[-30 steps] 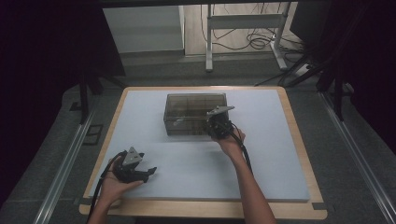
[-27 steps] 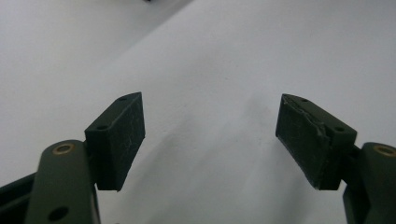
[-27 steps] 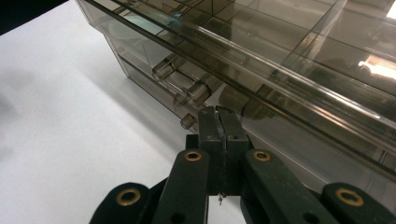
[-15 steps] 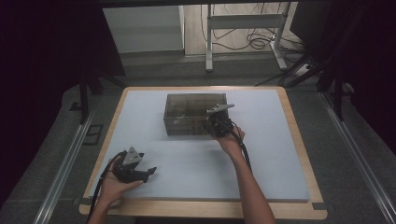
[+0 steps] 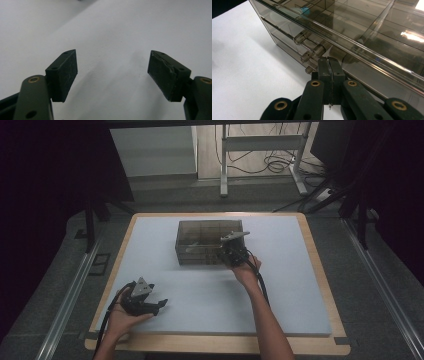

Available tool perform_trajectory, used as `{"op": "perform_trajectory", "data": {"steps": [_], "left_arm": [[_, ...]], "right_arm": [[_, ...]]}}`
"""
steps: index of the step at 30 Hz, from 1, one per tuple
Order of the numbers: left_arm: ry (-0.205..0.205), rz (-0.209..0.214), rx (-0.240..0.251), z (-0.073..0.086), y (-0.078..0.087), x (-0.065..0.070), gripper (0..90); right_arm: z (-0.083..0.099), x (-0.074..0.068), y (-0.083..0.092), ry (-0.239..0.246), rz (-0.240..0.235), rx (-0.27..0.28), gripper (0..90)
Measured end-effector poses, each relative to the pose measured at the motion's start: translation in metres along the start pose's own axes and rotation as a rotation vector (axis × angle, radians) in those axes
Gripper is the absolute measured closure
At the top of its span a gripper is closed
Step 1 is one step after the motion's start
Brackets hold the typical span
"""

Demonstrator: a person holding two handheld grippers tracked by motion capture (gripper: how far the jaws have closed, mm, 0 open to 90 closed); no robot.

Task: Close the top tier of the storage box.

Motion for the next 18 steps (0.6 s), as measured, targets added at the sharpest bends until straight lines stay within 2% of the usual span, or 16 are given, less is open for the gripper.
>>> {"op": "perform_trajectory", "data": {"steps": [13,18], "left_arm": [[0.007,-0.001,0.006,-0.001,0.002,0.000,24.7],[0.006,-0.008,0.003,0.000,0.002,0.002,24.6]], "right_arm": [[0.009,0.000,0.016,0.016,0.017,0.000,88.7],[0.018,-0.003,0.018,0.027,0.006,0.008,88.6]]}}
Point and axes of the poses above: each handheld gripper's, and its own axes: y roughly backward along the jaws, z roughly out of its underside, x roughly to its right, the point moved 10 cm from there along -y, roughly forward along the jaws, and after that the axes turned 15 degrees about -x, right-handed, at the moved point
